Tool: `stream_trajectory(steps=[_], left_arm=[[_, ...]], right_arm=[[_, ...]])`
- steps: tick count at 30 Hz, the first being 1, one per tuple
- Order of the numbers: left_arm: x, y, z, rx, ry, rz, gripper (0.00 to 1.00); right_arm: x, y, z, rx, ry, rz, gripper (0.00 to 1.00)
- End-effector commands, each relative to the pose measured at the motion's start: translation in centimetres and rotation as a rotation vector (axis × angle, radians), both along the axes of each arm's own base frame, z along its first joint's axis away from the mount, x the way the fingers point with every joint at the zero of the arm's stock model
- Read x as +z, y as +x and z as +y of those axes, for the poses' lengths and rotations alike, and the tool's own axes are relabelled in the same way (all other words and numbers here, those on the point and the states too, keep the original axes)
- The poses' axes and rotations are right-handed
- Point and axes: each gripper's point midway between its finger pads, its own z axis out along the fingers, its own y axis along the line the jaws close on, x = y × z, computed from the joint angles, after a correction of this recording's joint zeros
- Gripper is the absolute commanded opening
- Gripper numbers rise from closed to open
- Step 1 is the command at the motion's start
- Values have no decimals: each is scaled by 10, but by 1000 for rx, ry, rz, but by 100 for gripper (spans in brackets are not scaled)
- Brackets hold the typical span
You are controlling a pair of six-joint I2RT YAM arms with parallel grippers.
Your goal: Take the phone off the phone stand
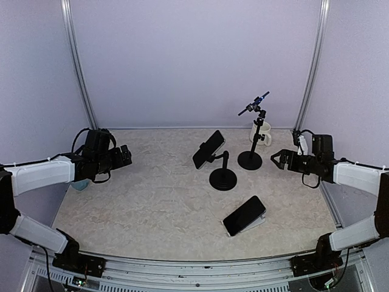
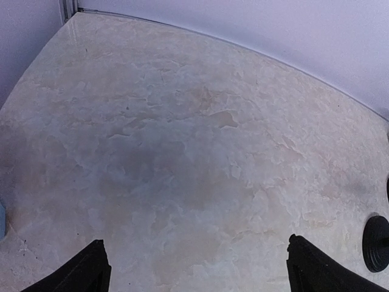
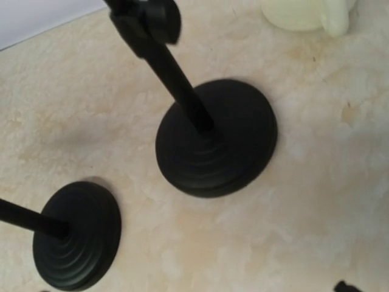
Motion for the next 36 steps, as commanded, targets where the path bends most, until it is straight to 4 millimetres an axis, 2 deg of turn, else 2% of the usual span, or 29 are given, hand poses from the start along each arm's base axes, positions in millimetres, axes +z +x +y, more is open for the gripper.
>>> stream_trajectory(steps=[1, 4, 10, 14, 20, 25, 28, 36], left_arm=[[20, 11, -12, 5, 58, -71, 99], [21, 13, -32, -97, 60, -62, 99], [36, 11, -69, -312, -37, -105, 99], [50, 7, -79, -410, -119, -145, 99], [63, 1, -79, -455, -163, -188, 99], [67, -5, -84, -494, -183, -203, 99], [68, -7, -86, -510, -192, -207, 99], [72, -12, -92, -568, -187, -216, 99]], right_arm=[[37, 10, -2, 13, -17, -156, 100], [54, 10, 7, 71, -31, -220, 100], [84, 8, 34, 271, -46, -327, 100], [98, 9, 55, 395, -50, -394, 100], [105, 4, 84, 570, -132, -562, 100], [98, 6, 110, 721, -152, -597, 97], [83, 8, 130, 809, -194, -592, 94], [53, 20, 165, 974, -225, -592, 79]])
